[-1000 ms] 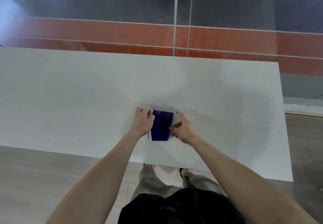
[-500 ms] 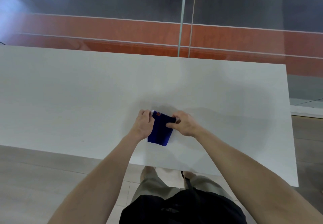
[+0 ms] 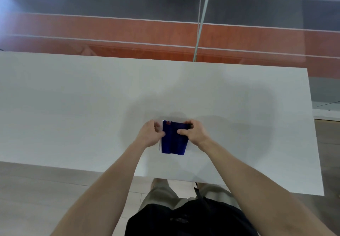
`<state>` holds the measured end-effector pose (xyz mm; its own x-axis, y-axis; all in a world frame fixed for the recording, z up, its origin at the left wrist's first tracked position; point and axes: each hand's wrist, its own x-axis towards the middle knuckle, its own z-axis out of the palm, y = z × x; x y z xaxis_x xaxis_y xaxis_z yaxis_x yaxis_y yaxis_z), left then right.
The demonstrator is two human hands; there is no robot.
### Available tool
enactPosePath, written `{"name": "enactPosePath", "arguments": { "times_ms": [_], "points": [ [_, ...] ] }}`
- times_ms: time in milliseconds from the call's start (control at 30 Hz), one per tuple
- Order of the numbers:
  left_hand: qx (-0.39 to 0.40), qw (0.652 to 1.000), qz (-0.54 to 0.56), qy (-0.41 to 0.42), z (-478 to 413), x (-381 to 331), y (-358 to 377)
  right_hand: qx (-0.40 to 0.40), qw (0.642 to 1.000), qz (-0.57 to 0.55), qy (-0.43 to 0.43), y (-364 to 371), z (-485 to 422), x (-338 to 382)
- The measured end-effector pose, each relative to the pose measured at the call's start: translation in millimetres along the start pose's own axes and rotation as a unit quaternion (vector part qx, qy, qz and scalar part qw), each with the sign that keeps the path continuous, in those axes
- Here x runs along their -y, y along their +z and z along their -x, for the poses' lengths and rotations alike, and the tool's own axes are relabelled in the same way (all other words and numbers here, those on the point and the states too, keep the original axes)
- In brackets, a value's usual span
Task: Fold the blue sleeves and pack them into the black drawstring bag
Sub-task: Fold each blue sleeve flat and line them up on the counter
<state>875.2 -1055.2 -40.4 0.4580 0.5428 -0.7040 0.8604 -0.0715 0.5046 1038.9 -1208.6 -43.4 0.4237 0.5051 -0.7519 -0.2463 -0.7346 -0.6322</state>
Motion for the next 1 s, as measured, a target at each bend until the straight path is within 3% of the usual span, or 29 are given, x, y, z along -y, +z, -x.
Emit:
{"name": "enactPosePath", "arguments": {
  "times_ms": [133,200,367,567,700,1000],
  "points": [
    [0.167,0.963,0.211,0.019,10.8,-3.7,-33.9,0.092,0.988,-0.121,0.002,-0.2,7.6,28.4],
    [0.209,0.939,0.27,0.027,18.5,-12.6,-51.3,0.102,0.982,-0.158,-0.01,3.1,14.4,49.5],
    [0.108,0.934,0.341,0.016,17.0,-29.6,-74.8,0.073,0.985,-0.153,-0.019,12.2,32.9,77.0],
    [0.109,0.96,0.251,0.065,25.2,-33.8,-88.0,-0.006,0.989,-0.139,-0.042,43.4,54.3,60.1],
    [0.167,0.965,0.149,0.136,31.9,-18.0,-99.8,-0.071,0.987,-0.134,-0.041,51.2,65.4,49.7],
    [0.04,0.969,0.102,0.224,89.1,11.5,-92.8,-0.149,0.984,-0.068,-0.071,85.2,114.7,37.1]
  ]
}}
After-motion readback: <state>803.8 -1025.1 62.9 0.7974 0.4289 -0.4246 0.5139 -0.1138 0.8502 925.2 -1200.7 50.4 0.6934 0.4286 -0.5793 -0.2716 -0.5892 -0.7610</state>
